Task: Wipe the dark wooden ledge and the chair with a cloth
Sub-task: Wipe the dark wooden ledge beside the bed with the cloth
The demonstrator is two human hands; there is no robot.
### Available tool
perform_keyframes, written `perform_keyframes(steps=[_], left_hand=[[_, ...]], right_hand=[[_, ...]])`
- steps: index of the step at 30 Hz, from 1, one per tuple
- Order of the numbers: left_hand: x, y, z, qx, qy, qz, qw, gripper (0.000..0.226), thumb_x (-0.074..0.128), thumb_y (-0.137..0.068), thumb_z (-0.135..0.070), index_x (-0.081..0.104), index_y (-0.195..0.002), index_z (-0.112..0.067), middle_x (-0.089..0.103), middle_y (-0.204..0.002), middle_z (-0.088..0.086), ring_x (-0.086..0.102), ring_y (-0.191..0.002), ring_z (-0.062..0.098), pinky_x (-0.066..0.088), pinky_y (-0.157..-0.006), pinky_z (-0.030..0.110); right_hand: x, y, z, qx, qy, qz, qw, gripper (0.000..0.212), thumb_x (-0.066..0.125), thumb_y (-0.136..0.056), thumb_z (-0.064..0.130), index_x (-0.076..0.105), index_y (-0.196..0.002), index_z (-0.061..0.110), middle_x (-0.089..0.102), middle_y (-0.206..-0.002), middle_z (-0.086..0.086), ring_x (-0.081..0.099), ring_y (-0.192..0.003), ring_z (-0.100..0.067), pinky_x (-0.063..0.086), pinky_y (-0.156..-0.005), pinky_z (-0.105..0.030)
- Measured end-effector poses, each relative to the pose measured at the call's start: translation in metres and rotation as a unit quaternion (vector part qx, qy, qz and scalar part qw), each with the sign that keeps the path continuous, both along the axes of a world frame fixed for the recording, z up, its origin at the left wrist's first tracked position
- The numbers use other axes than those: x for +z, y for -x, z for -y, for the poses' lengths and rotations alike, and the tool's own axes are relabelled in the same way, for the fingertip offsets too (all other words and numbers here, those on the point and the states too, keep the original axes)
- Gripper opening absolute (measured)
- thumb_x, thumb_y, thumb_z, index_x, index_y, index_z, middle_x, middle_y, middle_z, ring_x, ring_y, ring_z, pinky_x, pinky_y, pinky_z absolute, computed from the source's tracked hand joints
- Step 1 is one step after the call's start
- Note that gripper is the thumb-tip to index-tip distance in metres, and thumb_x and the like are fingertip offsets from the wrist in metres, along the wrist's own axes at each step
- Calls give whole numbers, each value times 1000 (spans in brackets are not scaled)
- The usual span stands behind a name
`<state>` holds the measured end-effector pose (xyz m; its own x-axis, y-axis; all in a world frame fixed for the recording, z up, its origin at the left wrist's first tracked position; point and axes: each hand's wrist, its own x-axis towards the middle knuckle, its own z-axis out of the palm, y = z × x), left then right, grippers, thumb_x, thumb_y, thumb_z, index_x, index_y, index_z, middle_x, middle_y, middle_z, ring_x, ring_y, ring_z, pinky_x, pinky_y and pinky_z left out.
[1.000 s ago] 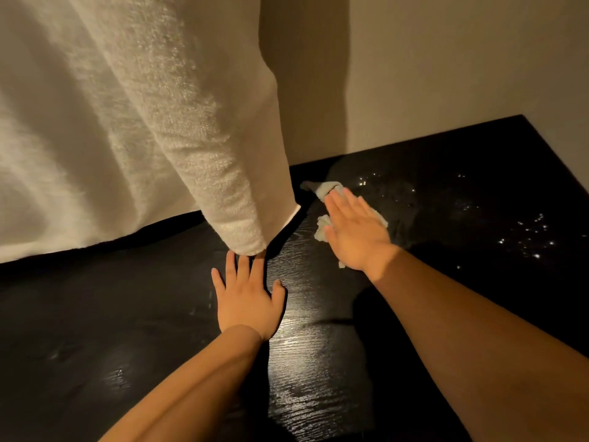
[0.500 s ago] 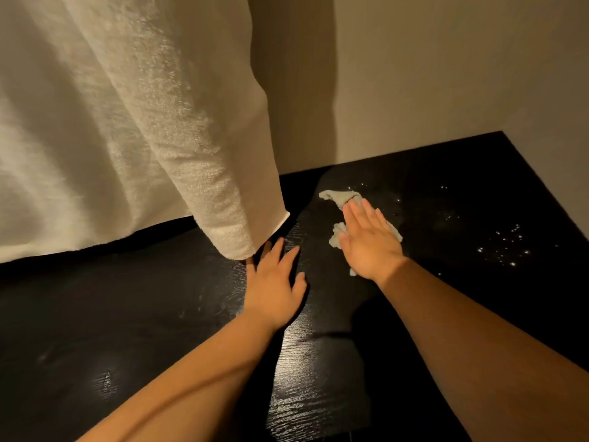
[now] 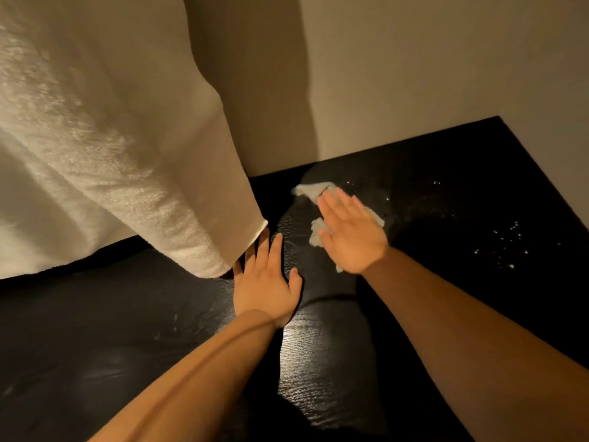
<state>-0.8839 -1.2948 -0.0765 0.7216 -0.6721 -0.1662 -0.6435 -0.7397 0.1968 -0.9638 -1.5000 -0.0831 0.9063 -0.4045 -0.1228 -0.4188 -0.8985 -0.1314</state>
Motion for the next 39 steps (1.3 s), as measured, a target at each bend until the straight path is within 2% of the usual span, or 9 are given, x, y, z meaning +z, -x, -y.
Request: perform_keyframes(steps=[4,9,12,15,18,23,26,32,39], left_hand=[[1,-1,2,1,-3,3,1000,75,37,-97,-56,18,-166,-30,22,-171,-3,25,-153,25,10,-126,52],[4,-1,4,2,-12,1,1000,78,37,-96,-57,17,-166,-31,22,-172,-3,24,-153,23,9,-127,52],[3,-2,5,8,-20,-8,1000,78,37,-96,-57,14,-166,-32,21,-173,-2,25,-153,23,9,-126,51],[3,-2,5,11,-11,-6,1000,78,40,-95,-56,14,-166,-33,23,-171,-4,25,-152,23,11,-126,50],[4,-2,5,8,-8,-3,1000,78,41,-95,-56,13,-165,-33,22,-170,-6,21,-153,21,8,-126,48],[5,-2,7,12,-10,-6,1000,80,41,-93,-56,13,-165,-33,25,-169,-6,23,-152,19,6,-126,46],[4,-3,7,13,-17,-3,1000,81,41,-93,-56,13,-165,-32,25,-169,-5,24,-151,20,6,-125,46],[4,-3,7,13,-7,-13,1000,80,42,-94,-55,11,-165,-34,23,-169,-7,22,-150,20,5,-124,44],[5,-3,4,7,1,-14,1000,80,41,-93,-55,14,-165,-32,29,-165,-6,30,-147,22,12,-124,47]], right_hand=[[6,-25,9,-63,-17,-11,998,69,24,-106,43,9,-165,11,3,-174,-6,-5,-160,-25,-3,-129,-42],[1,-3,-43,73,-22,21,997,68,29,-103,43,25,-163,11,20,-171,-7,8,-160,-25,11,-129,-46],[5,-16,-19,100,-43,6,994,68,26,-104,44,18,-165,15,13,-173,-3,2,-160,-22,7,-130,-43],[11,-46,20,24,-47,-29,998,66,21,-108,41,1,-166,17,-6,-174,-2,-12,-159,-20,-6,-129,-40],[12,-59,25,-55,-47,-33,997,65,19,-109,40,-2,-165,15,-9,-173,-2,-15,-158,-23,-9,-128,-40],[2,-37,-26,88,-37,19,995,65,27,-104,42,28,-162,12,21,-171,-6,5,-160,-25,3,-130,-43],[3,-49,-10,133,-45,-8,990,64,25,-104,43,31,-161,13,23,-170,-5,6,-160,-23,4,-130,-42],[11,-87,15,29,-38,-9,999,64,24,-107,41,14,-165,15,13,-172,-4,-1,-160,-23,-3,-129,-39],[6,-35,47,-87,-11,12,996,71,25,-101,43,19,-164,11,17,-172,-8,8,-159,-28,7,-130,-45]])
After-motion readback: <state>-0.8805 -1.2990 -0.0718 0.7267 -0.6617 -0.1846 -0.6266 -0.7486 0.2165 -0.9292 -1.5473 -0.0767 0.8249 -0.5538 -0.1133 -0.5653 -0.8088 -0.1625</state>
